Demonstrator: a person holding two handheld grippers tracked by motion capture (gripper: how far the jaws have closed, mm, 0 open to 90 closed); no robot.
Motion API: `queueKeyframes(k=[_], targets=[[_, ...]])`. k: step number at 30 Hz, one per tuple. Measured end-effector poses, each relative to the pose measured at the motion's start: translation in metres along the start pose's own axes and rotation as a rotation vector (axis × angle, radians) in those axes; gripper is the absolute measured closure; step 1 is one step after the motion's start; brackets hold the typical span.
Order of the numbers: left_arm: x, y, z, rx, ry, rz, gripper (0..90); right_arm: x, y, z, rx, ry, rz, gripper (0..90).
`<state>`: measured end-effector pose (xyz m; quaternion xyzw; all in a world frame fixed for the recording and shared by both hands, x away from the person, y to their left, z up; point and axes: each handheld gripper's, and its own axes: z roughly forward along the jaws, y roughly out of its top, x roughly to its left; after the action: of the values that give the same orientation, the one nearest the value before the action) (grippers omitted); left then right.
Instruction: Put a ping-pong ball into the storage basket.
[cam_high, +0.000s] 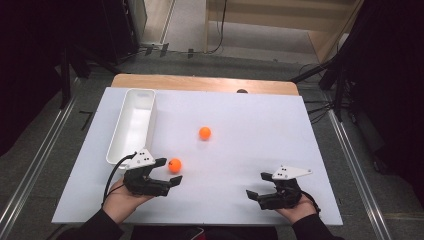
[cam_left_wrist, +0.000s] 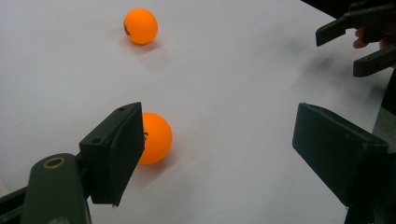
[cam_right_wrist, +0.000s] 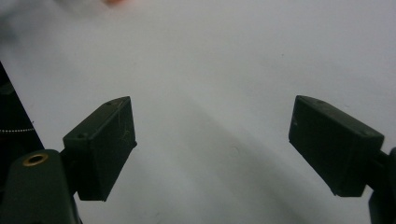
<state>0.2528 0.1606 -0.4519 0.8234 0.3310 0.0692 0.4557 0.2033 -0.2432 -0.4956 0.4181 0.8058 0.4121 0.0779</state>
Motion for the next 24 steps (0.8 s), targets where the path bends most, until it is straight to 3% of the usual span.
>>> queueKeyframes(k=[12,20,24], targets=[[0.002,0.005,0.013,0.008,0.046,-0.013,17.2,0.000,0.000,0.000,0.002,-0.004,-0.002,13.4],[0.003,0.009,0.022,0.007,0.096,-0.019,17.2,0.000,0.000,0.000,0.003,-0.001,-0.003,13.4],[0.003,0.010,0.026,-0.003,0.132,0.000,17.2,0.000,0.000,0.000,0.002,-0.001,-0.004,13.4]])
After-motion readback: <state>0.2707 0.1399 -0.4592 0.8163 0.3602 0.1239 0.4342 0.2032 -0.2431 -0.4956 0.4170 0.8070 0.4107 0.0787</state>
